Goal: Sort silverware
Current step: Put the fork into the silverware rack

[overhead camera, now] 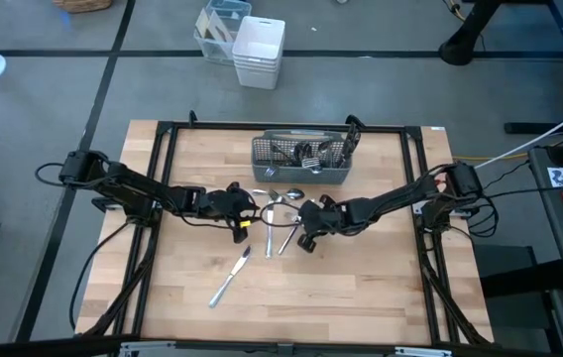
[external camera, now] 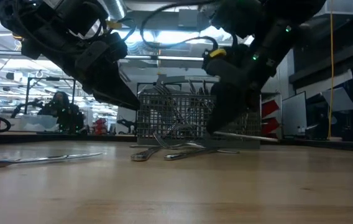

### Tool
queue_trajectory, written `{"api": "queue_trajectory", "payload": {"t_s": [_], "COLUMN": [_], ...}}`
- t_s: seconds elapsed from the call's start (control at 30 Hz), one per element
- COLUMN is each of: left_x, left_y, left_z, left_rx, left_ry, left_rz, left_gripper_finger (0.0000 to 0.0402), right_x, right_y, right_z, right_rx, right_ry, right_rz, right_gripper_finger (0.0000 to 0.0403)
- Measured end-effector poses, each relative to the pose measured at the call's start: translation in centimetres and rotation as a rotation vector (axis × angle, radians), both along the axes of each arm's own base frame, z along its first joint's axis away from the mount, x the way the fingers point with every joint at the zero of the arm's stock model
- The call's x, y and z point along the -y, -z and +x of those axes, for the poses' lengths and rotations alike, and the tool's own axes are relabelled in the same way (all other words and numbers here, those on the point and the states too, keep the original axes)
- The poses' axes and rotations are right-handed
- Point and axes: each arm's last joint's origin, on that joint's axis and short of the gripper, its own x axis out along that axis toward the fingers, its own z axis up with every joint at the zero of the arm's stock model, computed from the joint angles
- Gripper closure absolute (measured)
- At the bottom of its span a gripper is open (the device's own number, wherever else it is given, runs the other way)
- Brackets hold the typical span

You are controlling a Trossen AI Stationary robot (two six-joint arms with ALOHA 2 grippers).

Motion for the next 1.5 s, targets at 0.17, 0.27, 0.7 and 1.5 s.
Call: {"api": "queue_trajectory", "payload": {"t_s": [0.17,0.27,0.7,1.5], "left_x": [0.0,-0.1,-0.4,-0.5], "left_y": [-1.5,-2.9,-3.9,-4.2], "left_z": [-0.7,-1.3,-5.9,-6.5], "left_rx": [0.03,0.09,0.225,0.253], "left_ry": [0.007,0.017,0.009,0.026], "left_rz": [0.009,0.022,0.003,0.041], "left_gripper_finger": [0.0247,0.0247,0.0247,0.0247], "right_x": [0.2,0.5,5.2,13.1], "right_y": [-1.9,-3.8,-8.7,-6.5], "right_z": [0.3,0.8,2.9,4.4], "right_rx": [0.115,0.246,0.604,0.708], "right_ry": [0.013,0.014,0.089,0.039], "right_rz": [-0.095,-0.195,-0.566,-0.756], "right_gripper_finger": [0.04,0.0399,0.04,0.0399]}}
